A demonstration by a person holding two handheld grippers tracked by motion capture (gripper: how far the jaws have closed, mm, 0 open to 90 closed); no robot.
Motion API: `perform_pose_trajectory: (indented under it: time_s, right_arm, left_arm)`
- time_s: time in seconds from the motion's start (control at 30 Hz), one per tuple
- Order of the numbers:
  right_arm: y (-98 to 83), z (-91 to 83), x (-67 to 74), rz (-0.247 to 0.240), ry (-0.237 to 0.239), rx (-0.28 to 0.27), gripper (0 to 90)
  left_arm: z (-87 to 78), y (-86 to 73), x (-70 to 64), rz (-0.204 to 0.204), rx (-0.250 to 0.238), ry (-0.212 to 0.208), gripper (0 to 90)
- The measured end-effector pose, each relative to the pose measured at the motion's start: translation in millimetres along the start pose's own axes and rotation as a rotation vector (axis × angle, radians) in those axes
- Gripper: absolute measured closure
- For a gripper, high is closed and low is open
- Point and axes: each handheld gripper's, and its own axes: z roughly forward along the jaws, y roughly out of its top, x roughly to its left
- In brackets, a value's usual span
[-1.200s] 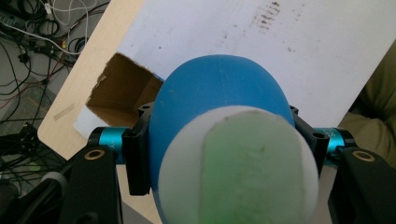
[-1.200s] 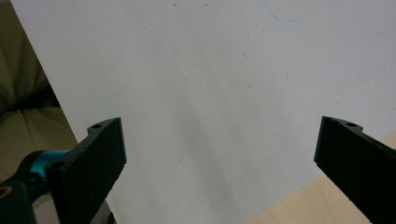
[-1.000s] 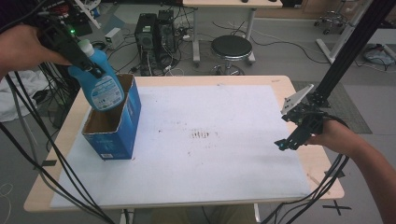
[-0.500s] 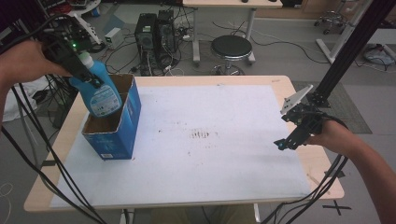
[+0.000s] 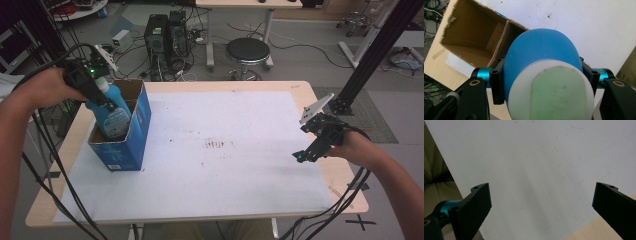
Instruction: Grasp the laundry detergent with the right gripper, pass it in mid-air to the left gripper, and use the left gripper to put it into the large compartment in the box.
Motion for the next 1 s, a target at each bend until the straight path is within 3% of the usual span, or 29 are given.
perform_pose_trajectory:
  time_s: [0.2, 0.5, 1.0]
  right_arm:
    - [-0.3, 4.0, 0.4, 0.001, 0.005, -0.001, 1.3]
    - [-2.5, 8.1, 0.5, 0.004, 0.01, -0.001, 1.3]
    - [-5.5, 11.4, 0.4, 0.005, 0.007, -0.002, 1.3]
  left_arm:
    - [28.6, -5.9, -2.1, 0.029, 0.027, -0.004, 37.9]
    - [61.5, -14.9, -3.2, 0.039, 0.04, -0.015, 37.9]
    - [83.4, -24.4, 1.2, 0.025, 0.073, -0.036, 37.9]
